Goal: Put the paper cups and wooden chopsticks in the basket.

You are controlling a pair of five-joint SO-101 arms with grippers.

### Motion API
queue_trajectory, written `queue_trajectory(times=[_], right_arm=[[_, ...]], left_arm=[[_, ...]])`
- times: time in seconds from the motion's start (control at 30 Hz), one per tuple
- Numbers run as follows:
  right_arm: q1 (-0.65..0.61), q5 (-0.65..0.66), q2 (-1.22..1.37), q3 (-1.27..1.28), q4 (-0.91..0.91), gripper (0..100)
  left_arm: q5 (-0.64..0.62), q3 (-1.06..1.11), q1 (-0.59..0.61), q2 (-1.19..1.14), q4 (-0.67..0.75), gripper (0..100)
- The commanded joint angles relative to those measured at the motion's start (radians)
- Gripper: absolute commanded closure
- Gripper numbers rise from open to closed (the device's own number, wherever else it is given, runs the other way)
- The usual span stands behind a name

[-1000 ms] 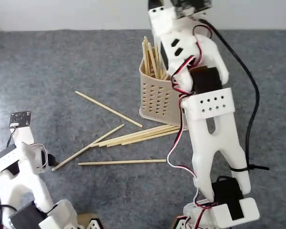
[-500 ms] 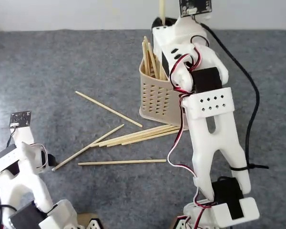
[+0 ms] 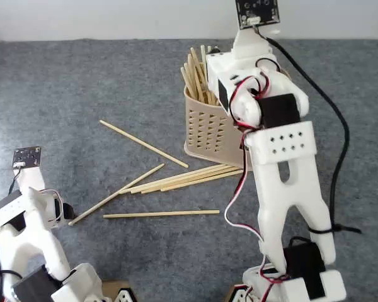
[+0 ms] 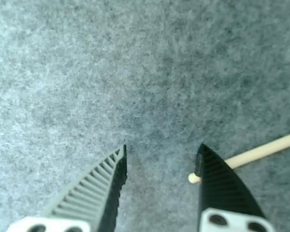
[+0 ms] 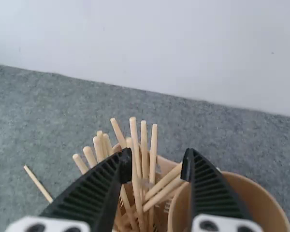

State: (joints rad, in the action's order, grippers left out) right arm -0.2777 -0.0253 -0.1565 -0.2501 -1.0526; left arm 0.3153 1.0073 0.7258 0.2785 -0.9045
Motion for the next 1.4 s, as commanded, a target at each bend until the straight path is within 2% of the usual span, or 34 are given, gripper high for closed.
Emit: queue_trajectory(times=[0.0,0.1,0.37,0.53,0.8,1.1,1.37], right_arm=[[0.005,-0.011,-0.104,-0.037,-0.108,82.4],[-0.016,-0.002,-0.136,-0.037,-0.225,83.8],[-0.108,0.196,-0.127,-0.035,-0.575,84.3],[-0.160,0.310,-0.036,0.006,-0.679,84.1],[-0.265,0.511,0.183,0.167,-0.573,84.0],[-0.381,0.652,0.404,0.201,-0.392,83.9],[-0.394,0.713,0.529,0.196,-0.280,83.9]], left_arm=[[-0.003,-0.007,-0.003,0.035,0.011,77],[-0.003,-0.007,-0.003,0.035,0.011,77],[-0.003,-0.012,0.043,0.043,0.011,77],[-0.003,-0.010,0.044,0.043,0.011,77],[-0.003,-0.007,0.044,0.043,0.011,77],[-0.003,-0.007,0.044,0.040,0.011,77],[-0.003,-0.007,0.041,0.037,0.011,77]])
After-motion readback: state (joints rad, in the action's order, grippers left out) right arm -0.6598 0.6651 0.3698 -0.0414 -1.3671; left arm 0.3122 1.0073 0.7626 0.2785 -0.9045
